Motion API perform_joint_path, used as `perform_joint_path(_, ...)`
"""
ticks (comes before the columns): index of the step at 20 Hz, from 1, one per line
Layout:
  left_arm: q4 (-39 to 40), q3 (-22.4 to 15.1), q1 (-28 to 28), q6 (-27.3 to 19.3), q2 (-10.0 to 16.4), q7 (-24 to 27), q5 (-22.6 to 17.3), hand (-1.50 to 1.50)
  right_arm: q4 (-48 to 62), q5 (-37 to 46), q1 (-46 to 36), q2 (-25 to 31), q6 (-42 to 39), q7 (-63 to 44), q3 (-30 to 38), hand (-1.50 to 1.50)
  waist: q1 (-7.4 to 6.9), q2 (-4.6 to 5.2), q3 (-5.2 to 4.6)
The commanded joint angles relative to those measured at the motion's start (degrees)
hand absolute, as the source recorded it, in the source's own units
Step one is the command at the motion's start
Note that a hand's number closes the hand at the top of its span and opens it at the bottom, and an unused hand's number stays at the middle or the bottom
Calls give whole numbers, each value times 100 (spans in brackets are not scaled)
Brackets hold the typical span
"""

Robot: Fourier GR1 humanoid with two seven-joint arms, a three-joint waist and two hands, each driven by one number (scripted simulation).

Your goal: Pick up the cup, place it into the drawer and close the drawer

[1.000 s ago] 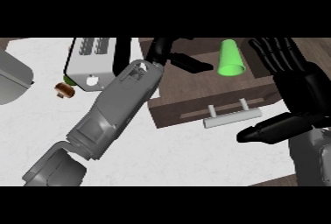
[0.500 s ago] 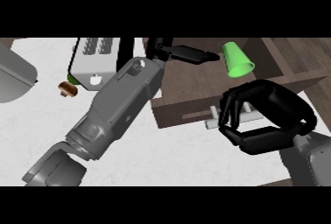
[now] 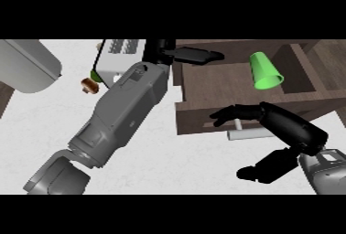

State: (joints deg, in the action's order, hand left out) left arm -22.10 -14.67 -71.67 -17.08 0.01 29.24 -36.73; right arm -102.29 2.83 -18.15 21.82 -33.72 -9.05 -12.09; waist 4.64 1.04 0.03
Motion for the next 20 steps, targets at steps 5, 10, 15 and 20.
perform_joint_path(5, -157, 217, 329, 410, 152, 202, -137, -150, 1633, 2032, 4, -279, 934, 694, -730, -150, -529, -45, 1)
perform_joint_path(10, -580, 201, 928, 566, 256, 353, -106, -150, 3464, 2447, -590, -214, 1021, 1668, -759, -150, -685, -60, 4)
perform_joint_path(15, -1175, 108, 1251, 562, 393, 86, -113, -150, 5264, 2911, -1124, -621, 2011, 2267, -593, 150, -1008, -64, 17)
perform_joint_path(20, -1499, 146, 1617, 890, 693, 44, -176, -150, 6316, 2664, -1989, -710, 2377, 3001, 28, 150, -1126, 1, 24)
